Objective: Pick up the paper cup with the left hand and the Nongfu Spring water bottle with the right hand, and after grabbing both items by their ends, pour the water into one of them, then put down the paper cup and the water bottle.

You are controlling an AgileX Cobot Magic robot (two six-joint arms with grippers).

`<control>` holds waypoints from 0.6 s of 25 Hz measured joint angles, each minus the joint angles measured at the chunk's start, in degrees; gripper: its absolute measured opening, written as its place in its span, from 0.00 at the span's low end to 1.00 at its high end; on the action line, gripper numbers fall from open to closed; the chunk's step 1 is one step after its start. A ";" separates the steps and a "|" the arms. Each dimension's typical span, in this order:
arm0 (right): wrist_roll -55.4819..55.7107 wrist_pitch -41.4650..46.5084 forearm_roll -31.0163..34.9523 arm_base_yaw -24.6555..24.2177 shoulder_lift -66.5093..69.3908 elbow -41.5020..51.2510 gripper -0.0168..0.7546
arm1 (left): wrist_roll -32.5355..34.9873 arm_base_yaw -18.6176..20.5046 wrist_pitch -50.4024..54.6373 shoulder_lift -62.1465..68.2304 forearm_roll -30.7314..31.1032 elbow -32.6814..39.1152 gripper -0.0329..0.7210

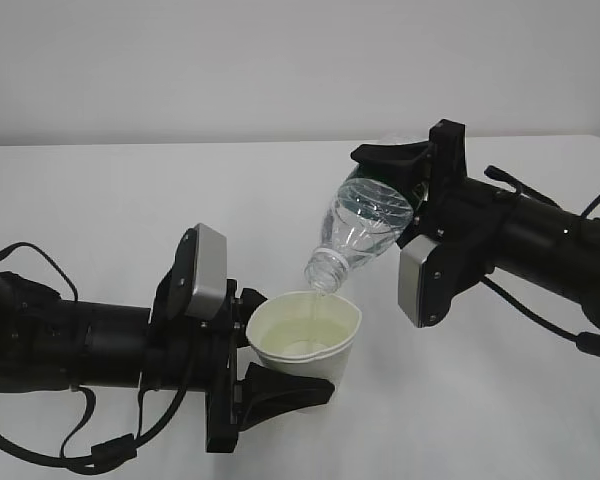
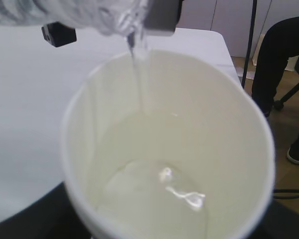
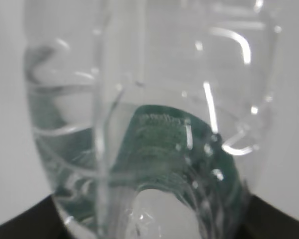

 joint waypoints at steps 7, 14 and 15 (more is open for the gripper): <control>-0.54 0.00 0.00 0.00 0.00 0.00 0.56 | 0.00 0.00 0.00 0.00 0.00 0.00 0.67; -1.17 0.00 0.00 0.00 0.00 0.00 0.56 | 0.00 0.00 0.00 0.00 0.00 0.00 0.67; -1.17 0.00 0.00 0.00 0.00 0.00 0.56 | 0.00 0.00 0.00 0.00 0.00 0.00 0.67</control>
